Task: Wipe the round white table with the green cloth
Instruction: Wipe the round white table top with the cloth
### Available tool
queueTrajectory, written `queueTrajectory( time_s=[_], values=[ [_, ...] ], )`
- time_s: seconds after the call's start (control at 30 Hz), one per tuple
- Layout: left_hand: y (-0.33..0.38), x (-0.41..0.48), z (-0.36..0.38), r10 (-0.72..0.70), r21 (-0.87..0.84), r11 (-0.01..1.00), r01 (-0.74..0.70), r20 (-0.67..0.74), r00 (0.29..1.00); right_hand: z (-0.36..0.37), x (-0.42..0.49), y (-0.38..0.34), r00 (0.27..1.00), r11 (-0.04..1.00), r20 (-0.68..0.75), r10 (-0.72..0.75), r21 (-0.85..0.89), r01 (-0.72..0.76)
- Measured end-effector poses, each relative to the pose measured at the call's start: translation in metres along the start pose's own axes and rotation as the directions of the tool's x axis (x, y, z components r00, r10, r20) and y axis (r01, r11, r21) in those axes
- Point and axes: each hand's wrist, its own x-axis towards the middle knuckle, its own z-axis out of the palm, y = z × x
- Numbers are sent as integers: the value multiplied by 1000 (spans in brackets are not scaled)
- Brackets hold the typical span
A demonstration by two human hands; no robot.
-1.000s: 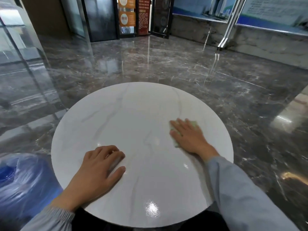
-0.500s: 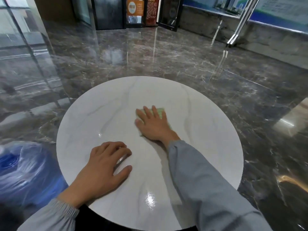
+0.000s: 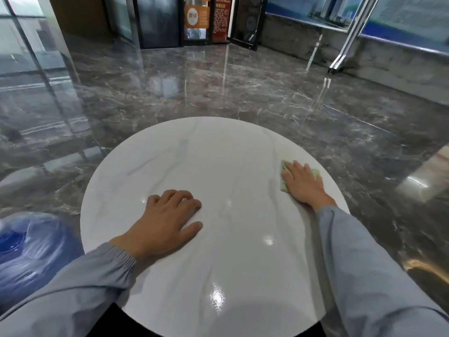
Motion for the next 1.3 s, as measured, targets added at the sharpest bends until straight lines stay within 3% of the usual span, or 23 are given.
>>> queueTrajectory(
  time_s=[0.13, 0.27, 0.4, 0.53, 0.67, 0.77, 0.9, 1.03, 1.17, 1.3],
  values=[
    [2, 0, 15, 1, 1, 1000, 0, -81, 997, -11, 17, 46, 985, 985, -29, 171, 22, -170],
    [0, 2, 16, 6, 9, 1000, -5, -85, 996, -13, 38, 6, 974, 974, 24, 225, 30, -226],
    [-1, 2, 16, -1, -7, 1000, 0, -91, 996, 5, 46, -104, 996, 998, 58, -66, -3, 66],
    [1, 4, 15, -14, -13, 1000, 12, -99, 995, 40, 22, -215, 902, 909, 157, -402, -53, 414],
    [1, 5, 15, -27, -15, 1000, 25, -99, 995, 46, 13, -227, 839, 848, 156, -521, -15, 529],
    [2, 5, 14, -33, -24, 999, 30, -97, 995, 33, 30, -180, 902, 905, 85, -422, -7, 424],
    [-1, 5, 17, -27, -27, 999, 25, -96, 995, 15, 58, -78, 986, 985, 9, -169, -28, 169],
    [1, 4, 16, -19, -39, 999, 15, -101, 995, -9, 74, 6, 998, 998, -18, 58, -28, -59],
    [5, 3, 16, -9, -23, 1000, 7, -104, 995, -15, 92, 1, 992, 992, 3, 123, 0, -123],
    [5, 3, 16, -12, -33, 999, 8, -128, 992, -4, 107, -72, 1000, 1000, 16, -3, -9, 3]
  ],
)
